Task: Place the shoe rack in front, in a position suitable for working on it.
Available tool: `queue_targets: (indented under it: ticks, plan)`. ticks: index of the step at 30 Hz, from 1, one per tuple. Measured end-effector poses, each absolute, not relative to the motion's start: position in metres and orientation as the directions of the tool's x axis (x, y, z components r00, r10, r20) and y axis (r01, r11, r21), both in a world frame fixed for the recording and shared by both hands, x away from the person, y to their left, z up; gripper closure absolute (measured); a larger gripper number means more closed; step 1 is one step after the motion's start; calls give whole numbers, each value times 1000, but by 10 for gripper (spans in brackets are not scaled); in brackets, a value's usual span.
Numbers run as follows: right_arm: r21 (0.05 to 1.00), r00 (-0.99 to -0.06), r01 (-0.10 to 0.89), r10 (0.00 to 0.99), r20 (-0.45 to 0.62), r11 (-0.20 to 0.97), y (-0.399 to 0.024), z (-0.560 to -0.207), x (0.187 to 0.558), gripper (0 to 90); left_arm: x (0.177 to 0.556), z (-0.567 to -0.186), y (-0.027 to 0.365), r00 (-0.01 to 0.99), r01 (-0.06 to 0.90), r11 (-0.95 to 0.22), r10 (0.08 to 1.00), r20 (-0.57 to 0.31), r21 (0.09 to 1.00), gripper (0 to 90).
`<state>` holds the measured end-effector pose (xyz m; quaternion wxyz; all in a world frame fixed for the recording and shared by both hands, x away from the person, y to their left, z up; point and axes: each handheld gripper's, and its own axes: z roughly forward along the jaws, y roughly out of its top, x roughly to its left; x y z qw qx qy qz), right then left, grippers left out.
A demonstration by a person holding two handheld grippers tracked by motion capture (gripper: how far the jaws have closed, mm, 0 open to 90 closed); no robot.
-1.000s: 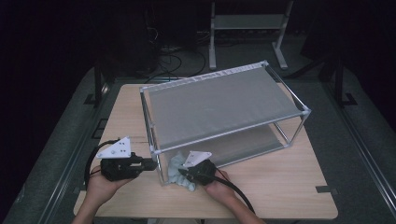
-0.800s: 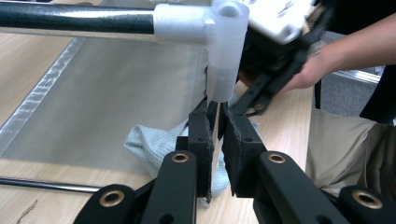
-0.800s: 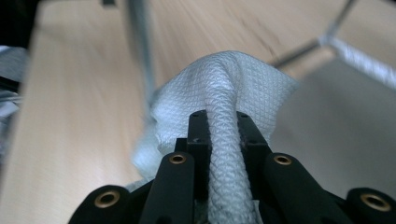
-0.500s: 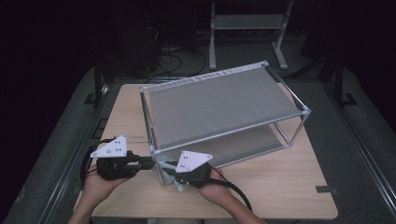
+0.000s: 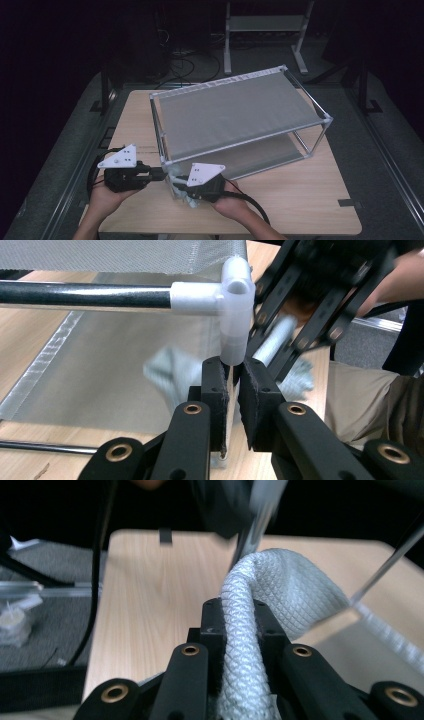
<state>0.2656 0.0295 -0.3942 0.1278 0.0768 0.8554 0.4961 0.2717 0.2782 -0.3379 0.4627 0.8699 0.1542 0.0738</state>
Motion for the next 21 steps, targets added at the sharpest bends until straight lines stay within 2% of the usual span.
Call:
queue_targets:
  ticks: [3,9,16,21]
  plan:
    - [870,-957,16,258,-129,493,28,-397,265,791,272,-338,278,942,199,-527,336,-13,826,811]
    - [899,-958,-20,248,-142,438,24,-375,264,792,272,-338,278,941,199,-528,337,-11,826,812]
    - [861,-966,25,234,-110,508,33,-409,266,792,272,-338,279,941,201,-526,337,-15,826,812]
    - [861,-966,13,228,-120,508,32,-403,266,792,273,-338,278,942,202,-526,336,-15,826,813]
